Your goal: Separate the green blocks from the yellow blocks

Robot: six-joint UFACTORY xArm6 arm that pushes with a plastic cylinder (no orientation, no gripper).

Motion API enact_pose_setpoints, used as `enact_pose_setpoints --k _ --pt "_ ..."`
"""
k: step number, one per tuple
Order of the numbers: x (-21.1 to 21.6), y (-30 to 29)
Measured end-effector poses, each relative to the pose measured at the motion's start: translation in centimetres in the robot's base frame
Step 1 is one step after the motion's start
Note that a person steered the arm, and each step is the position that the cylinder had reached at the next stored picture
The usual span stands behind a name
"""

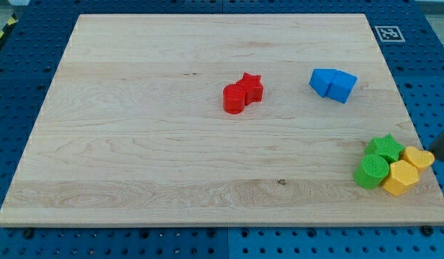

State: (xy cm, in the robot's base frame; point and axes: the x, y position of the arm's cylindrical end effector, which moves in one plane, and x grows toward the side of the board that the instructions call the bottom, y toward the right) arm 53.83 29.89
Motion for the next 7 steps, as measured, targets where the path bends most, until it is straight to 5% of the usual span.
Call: enact_pose_setpoints --k 1,4,7 --pt "-3.1 -3.1" --pt "-0.2 -3.4" --pt "-0.9 -9.5"
